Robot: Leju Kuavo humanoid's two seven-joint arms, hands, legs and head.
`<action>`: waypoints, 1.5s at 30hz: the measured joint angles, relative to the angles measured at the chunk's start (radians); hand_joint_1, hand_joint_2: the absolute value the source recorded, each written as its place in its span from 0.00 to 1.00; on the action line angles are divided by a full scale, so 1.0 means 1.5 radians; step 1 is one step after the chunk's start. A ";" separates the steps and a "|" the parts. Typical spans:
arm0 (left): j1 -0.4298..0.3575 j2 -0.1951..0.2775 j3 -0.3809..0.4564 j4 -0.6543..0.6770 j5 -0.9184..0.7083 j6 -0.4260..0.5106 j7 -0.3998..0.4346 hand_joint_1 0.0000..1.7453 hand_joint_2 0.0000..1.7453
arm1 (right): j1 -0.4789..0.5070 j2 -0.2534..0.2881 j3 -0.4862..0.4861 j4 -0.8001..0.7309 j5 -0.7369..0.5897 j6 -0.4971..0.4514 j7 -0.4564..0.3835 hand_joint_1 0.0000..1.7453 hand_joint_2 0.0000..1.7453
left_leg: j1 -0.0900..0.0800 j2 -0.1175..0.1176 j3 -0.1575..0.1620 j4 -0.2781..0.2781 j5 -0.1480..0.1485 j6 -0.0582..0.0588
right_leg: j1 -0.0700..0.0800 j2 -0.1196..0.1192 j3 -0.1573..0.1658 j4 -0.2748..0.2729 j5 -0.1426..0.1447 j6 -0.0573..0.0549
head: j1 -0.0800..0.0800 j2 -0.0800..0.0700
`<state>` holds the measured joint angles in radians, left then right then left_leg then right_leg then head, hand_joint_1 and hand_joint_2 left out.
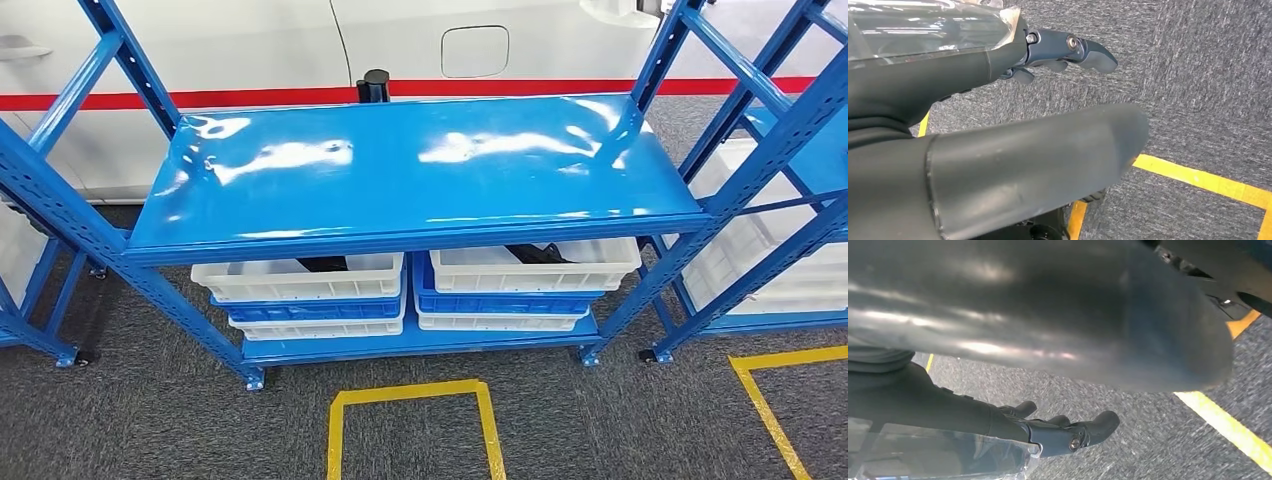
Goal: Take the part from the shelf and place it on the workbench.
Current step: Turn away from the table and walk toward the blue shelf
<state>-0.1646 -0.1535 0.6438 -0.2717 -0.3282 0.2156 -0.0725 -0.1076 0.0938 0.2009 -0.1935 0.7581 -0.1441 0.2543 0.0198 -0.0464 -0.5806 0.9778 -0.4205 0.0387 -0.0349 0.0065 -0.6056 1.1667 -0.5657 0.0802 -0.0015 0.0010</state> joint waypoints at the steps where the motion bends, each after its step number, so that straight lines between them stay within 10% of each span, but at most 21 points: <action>1: 0.000 0.000 0.001 0.000 0.000 -0.001 -0.001 0.00 0.00 | 0.000 0.000 -0.001 0.000 0.001 0.000 0.000 0.00 0.00 | 0.002 -0.001 -0.001 0.004 -0.002 -0.006 | -0.003 0.001 0.023 -0.046 0.018 0.007 | 0.000 0.000; 3: 0.000 0.001 0.003 0.000 0.001 -0.003 -0.003 0.00 0.00 | -0.001 0.000 -0.001 0.000 0.004 0.000 0.001 0.00 0.00 | 0.001 -0.003 -0.005 0.014 -0.008 -0.018 | -0.005 0.004 0.048 -0.099 0.037 0.005 | 0.000 0.000; 8: 0.002 0.001 0.007 0.000 0.003 -0.003 -0.005 0.00 0.00 | -0.001 0.000 -0.002 0.000 0.008 0.000 0.003 0.00 0.00 | 0.004 0.008 -0.019 0.040 -0.025 -0.033 | -0.004 0.001 0.045 -0.098 0.047 -0.027 | -0.001 0.000; 13: 0.003 0.000 0.009 0.000 0.005 -0.003 -0.005 0.00 0.00 | 0.000 0.000 -0.002 0.000 0.011 0.001 0.004 0.00 0.00 | 0.005 0.026 -0.096 0.219 -0.111 -0.034 | 0.005 -0.011 0.037 -0.098 0.050 -0.037 | -0.001 0.000; 18: 0.001 0.001 0.010 0.000 0.006 0.000 -0.005 0.00 0.00 | -0.002 0.001 -0.002 0.000 0.011 0.002 0.003 0.00 0.00 | -0.002 0.034 0.004 0.044 -0.041 -0.016 | 0.012 -0.015 0.037 -0.097 0.051 -0.035 | 0.000 0.000; 23: 0.001 0.001 0.010 -0.001 0.006 0.004 -0.004 0.00 0.00 | -0.003 0.004 -0.003 0.000 0.013 0.002 0.002 0.00 0.00 | -0.007 0.032 0.008 0.020 -0.030 -0.002 | 0.013 -0.017 0.025 -0.082 0.042 -0.022 | 0.001 0.000; 28: 0.001 0.001 0.012 -0.001 0.006 0.005 -0.006 0.00 0.00 | -0.002 0.004 -0.007 0.000 0.019 0.005 0.002 0.00 0.00 | -0.009 0.029 0.002 0.017 -0.023 0.008 | 0.013 -0.009 -0.049 0.087 -0.031 -0.026 | 0.002 0.000; 31: 0.002 0.000 0.015 -0.001 0.009 0.007 -0.008 0.00 0.00 | -0.003 0.004 -0.008 0.000 0.024 0.007 0.003 0.00 0.00 | -0.009 0.026 0.002 0.019 -0.021 0.005 | 0.012 -0.008 0.006 -0.011 0.009 -0.013 | 0.002 0.000; 34: 0.002 -0.001 0.020 -0.001 0.011 0.008 -0.010 0.00 0.00 | -0.007 0.004 -0.008 0.000 0.030 0.010 0.004 0.00 0.00 | -0.014 0.025 0.000 0.023 -0.021 -0.002 | 0.015 -0.006 0.054 -0.104 0.038 -0.018 | 0.001 0.000; 38: 0.003 -0.002 0.025 -0.001 0.012 0.010 -0.011 0.00 0.00 | -0.008 0.004 -0.008 0.000 0.033 0.012 0.004 0.00 0.00 | -0.011 0.025 -0.007 0.036 -0.030 -0.016 | 0.012 -0.007 0.053 -0.108 0.047 -0.036 | 0.000 0.000; 43: 0.005 -0.002 0.027 -0.001 0.012 0.011 -0.012 0.00 0.00 | -0.008 0.005 -0.008 0.000 0.034 0.012 0.004 0.00 0.00 | -0.005 0.027 -0.081 0.210 -0.120 -0.031 | 0.009 -0.011 0.046 -0.109 0.053 -0.047 | -0.001 0.000; 45: 0.006 -0.002 0.028 -0.001 0.012 0.010 -0.012 0.00 0.00 | -0.007 0.006 -0.009 0.000 0.035 0.012 0.005 0.00 0.00 | -0.002 0.028 -0.062 0.183 -0.096 -0.031 | 0.008 -0.012 0.046 -0.109 0.054 -0.047 | -0.001 0.000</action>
<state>-0.1550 -0.1561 0.6856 -0.2739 -0.3101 0.2309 -0.0899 -0.1189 0.1023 0.1880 -0.1938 0.8100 -0.1255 0.2618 0.0161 -0.0037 -0.6741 1.2517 -0.5640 -0.0085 -0.0226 -0.0110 -0.5372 1.0038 -0.4853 0.0104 -0.0023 0.0010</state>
